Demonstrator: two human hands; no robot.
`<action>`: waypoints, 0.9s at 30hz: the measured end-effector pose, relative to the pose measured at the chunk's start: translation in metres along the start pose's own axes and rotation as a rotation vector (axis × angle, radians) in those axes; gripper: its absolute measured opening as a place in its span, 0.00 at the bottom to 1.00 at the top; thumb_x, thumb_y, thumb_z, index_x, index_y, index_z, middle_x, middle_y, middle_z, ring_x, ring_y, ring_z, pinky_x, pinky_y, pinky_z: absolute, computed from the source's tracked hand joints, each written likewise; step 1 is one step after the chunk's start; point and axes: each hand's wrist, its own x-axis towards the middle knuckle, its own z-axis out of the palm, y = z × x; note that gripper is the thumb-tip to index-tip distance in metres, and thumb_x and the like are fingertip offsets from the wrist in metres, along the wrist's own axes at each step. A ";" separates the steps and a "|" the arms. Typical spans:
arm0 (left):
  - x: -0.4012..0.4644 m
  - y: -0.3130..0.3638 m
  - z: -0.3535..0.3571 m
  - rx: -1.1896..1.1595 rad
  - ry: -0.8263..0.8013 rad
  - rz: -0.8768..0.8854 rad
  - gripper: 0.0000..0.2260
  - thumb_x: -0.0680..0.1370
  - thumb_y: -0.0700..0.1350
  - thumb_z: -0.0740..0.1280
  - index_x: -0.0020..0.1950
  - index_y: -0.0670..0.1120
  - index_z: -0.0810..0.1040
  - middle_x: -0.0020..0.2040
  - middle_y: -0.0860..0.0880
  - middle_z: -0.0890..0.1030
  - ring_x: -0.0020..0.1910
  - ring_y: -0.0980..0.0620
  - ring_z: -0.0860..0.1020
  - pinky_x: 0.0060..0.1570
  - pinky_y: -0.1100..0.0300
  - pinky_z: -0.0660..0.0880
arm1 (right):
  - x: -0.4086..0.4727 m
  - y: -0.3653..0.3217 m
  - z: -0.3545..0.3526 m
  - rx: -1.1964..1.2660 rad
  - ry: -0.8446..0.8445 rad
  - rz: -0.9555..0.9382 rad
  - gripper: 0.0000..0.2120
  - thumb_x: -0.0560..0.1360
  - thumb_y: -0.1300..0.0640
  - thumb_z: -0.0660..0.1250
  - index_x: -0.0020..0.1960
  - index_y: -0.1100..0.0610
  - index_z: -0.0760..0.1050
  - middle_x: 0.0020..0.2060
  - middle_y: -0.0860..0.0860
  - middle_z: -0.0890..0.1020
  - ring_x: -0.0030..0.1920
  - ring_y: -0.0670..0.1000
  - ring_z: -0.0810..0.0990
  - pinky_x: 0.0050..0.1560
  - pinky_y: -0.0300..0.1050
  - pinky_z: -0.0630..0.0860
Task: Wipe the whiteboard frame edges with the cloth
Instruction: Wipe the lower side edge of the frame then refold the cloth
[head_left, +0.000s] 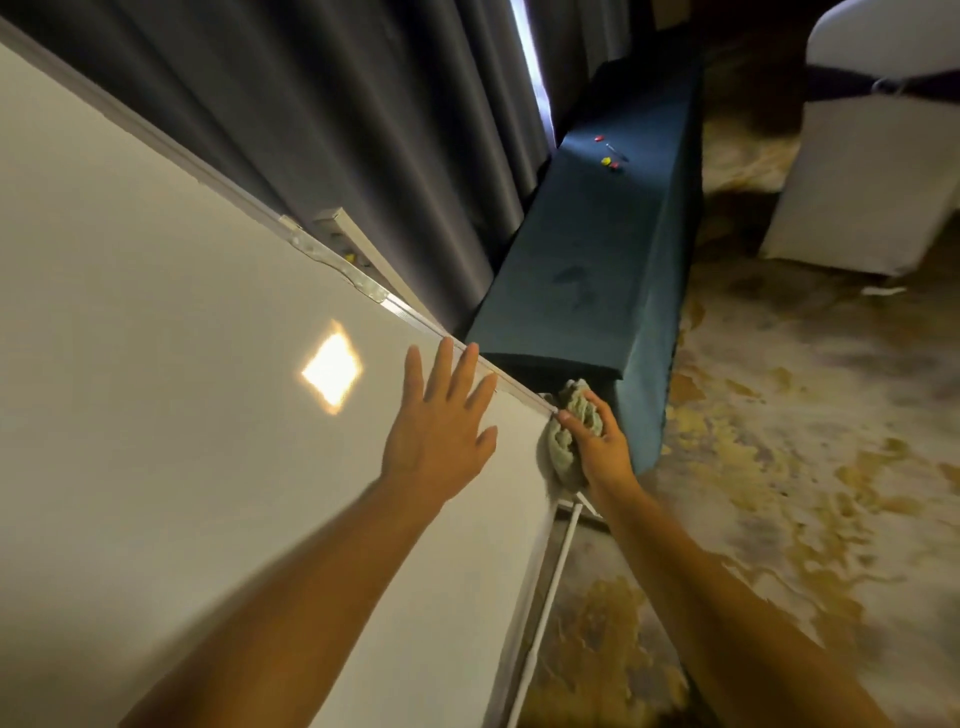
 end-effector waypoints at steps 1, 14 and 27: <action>-0.002 0.000 0.000 -0.006 0.005 -0.003 0.39 0.80 0.72 0.38 0.87 0.53 0.41 0.86 0.38 0.39 0.85 0.29 0.41 0.79 0.26 0.38 | -0.003 0.005 0.001 -0.001 0.017 0.008 0.22 0.74 0.47 0.74 0.63 0.35 0.71 0.56 0.45 0.79 0.56 0.51 0.79 0.49 0.48 0.79; 0.016 0.001 0.003 0.017 0.038 -0.009 0.39 0.81 0.71 0.40 0.87 0.52 0.43 0.87 0.38 0.41 0.85 0.29 0.44 0.78 0.26 0.40 | -0.001 0.010 0.003 0.011 0.040 0.081 0.22 0.76 0.46 0.71 0.68 0.38 0.71 0.56 0.46 0.80 0.56 0.53 0.80 0.48 0.50 0.80; 0.011 0.001 -0.003 0.044 0.045 -0.015 0.38 0.81 0.71 0.40 0.87 0.53 0.46 0.87 0.40 0.44 0.85 0.31 0.46 0.79 0.28 0.42 | -0.084 0.047 0.009 0.060 0.036 0.141 0.28 0.77 0.48 0.70 0.74 0.36 0.64 0.69 0.50 0.73 0.64 0.56 0.75 0.60 0.56 0.76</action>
